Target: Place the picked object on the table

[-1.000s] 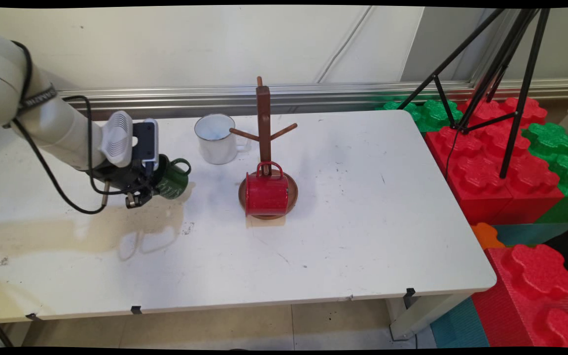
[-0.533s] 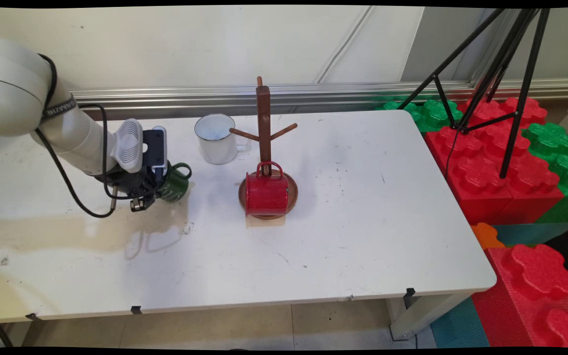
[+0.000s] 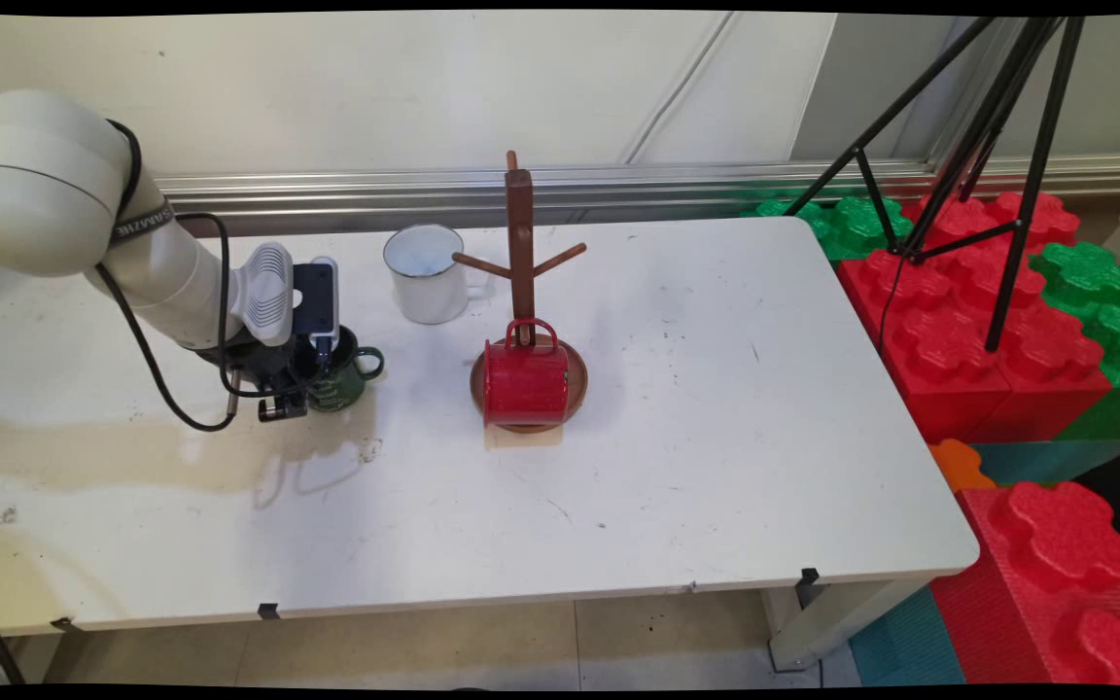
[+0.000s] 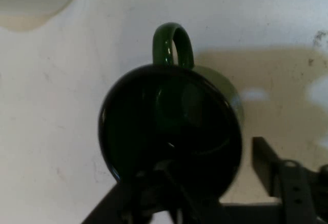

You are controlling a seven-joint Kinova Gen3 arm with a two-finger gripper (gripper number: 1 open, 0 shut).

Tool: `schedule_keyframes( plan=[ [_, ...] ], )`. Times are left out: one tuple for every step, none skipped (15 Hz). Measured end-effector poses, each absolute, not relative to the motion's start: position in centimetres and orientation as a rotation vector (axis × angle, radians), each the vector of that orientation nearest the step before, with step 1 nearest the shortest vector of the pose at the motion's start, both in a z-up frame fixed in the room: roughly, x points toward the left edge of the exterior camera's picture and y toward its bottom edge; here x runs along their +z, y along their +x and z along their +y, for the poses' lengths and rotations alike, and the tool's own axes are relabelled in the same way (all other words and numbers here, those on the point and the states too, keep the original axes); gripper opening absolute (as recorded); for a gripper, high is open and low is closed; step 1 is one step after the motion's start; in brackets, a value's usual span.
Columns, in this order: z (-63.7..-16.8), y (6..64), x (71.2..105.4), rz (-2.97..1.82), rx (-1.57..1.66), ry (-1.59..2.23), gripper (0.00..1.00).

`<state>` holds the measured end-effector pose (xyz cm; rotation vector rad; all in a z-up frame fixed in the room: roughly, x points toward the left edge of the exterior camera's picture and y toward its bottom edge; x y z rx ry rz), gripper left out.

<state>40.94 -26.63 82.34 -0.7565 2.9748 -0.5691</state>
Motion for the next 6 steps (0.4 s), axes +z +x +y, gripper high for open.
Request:
schedule_keyframes(
  plan=[
    [-26.61,40.97,82.3,2.973,-0.57,-0.758,1.0],
    [-26.7,40.96,82.26,2.972,-0.571,-0.756,1.0],
    [-26.84,40.92,82.22,2.972,-0.572,-0.752,1.0],
    [-26.93,40.9,82.2,2.973,-0.574,-0.748,1.0],
    [-27.02,40.87,82.22,2.975,-0.577,-0.742,1.0],
    [-27.02,40.91,82.24,2.977,-0.578,-0.737,1.0]
  ],
)
